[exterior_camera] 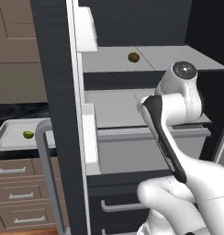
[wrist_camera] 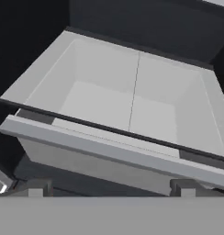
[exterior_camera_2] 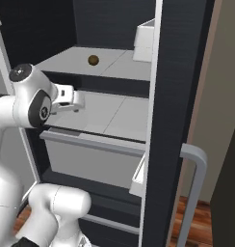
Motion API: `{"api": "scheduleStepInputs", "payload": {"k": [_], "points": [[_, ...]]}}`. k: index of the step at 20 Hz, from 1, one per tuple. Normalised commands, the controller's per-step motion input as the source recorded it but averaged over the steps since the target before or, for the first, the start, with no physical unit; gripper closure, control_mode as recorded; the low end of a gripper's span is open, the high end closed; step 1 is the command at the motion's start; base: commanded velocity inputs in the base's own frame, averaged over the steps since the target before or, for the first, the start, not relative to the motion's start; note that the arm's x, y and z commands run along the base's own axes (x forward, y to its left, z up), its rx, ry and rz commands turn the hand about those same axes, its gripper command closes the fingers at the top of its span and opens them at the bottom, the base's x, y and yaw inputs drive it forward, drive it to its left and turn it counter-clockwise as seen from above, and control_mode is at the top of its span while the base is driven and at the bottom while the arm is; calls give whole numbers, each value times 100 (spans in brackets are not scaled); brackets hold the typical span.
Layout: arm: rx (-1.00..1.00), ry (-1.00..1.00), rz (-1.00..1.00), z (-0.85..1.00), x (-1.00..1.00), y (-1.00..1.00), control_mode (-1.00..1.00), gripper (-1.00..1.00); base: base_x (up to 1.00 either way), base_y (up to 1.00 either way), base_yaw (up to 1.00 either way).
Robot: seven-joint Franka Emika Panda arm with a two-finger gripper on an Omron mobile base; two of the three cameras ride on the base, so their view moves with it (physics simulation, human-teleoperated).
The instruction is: Pick up both kiwis from the fridge and place them inside the tupperware on the counter.
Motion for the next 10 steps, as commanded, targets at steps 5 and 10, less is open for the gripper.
{"api": "scheduleStepInputs", "payload": {"k": [5, 10], "points": [[-19, -35, 0, 75, 30, -4, -100, -100, 0, 0, 0], [-2, -8, 0, 71, 47, -6, -100, -100, 0, 0, 0]]}}
